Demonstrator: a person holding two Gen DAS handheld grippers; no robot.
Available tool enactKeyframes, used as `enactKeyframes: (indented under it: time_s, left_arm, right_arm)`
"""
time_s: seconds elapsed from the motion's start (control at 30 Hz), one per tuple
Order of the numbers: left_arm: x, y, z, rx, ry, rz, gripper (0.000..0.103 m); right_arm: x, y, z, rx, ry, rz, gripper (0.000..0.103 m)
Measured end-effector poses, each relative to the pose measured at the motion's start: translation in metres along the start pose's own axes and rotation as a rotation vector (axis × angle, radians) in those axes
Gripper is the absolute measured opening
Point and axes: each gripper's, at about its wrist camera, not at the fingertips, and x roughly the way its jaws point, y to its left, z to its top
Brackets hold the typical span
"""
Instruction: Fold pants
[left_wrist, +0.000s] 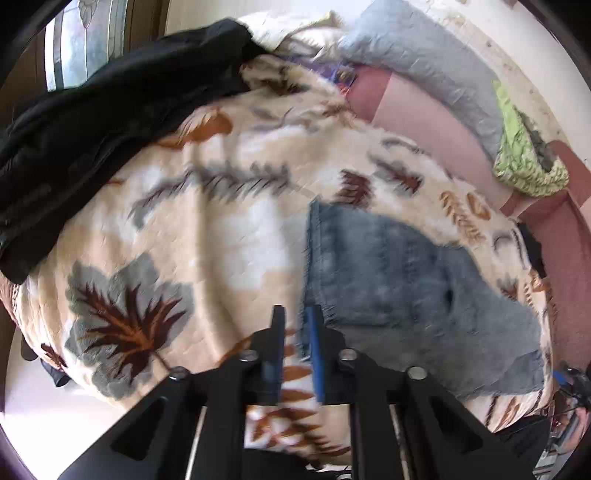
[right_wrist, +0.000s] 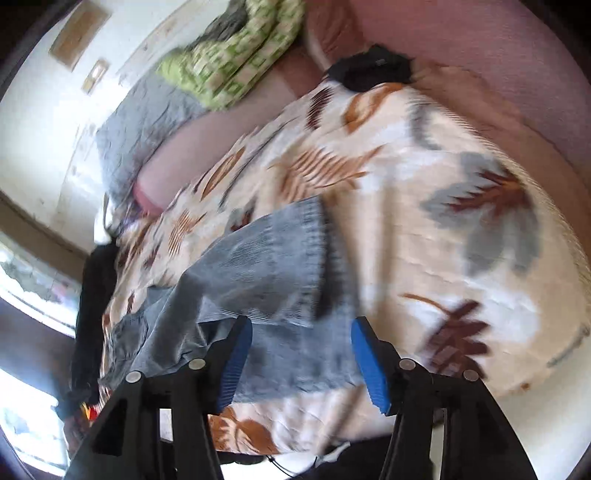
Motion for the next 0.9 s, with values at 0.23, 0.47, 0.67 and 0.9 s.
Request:
enactKeyframes:
  time_s: [0.23,0.47,0.67,0.9]
  left_arm:
    - [-0.003,-0.061,-0.004,0.118,-0.084,-0.047,0.056]
    - [0.040,-0.078,-0.018,0.204,0.046,-0.010,0.056]
    - [0.059,-0.068,-0.017,0.223,0.101,0.054,0.056]
    - [0.054,-0.071,-0.011,0.238,0.112,0.093,0.056]
  right_arm:
    - [0.051,0.023,0.005,-0.054,0.114,-0.091,0.020]
    - [-0.017,0.059,0.001,-0.304,0.061,-0.222,0.018]
    - [0.022,-0.007,-0.020,-0.274,0.275,-0.271,0.037]
    - [-0.031,0.002,-0.007,-0.204,0.050,-0.201,0.057]
